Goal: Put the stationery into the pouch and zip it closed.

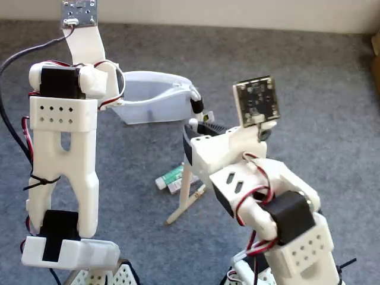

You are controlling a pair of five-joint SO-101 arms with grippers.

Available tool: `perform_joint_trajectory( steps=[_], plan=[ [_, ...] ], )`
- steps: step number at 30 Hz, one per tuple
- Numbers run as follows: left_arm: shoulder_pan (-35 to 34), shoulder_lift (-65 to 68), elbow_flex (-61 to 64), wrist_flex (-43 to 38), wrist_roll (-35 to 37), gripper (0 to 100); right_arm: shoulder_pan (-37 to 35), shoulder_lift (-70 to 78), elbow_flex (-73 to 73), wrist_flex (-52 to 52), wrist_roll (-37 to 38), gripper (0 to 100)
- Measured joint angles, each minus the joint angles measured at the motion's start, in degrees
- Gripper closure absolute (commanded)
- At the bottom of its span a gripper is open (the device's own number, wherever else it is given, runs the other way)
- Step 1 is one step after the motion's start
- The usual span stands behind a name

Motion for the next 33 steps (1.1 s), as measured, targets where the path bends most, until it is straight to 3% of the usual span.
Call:
perform_joint_trajectory(
  steps=[18, 24, 33],
  plan=[
    [0.0, 0.0, 0.0, 0.0, 0.0, 99, -2.29, -0.09, -2.81, -31.38, 0.26, 99.0],
    [0.0, 0.0, 0.0, 0.0, 0.0, 99, -2.29, -0.09, -1.05, -41.41, 6.24, 99.0],
    [0.0, 0.0, 0.0, 0.0, 0.0, 99, -2.29, 0.0, 12.75, -61.36, 15.47, 99.0]
  ],
)
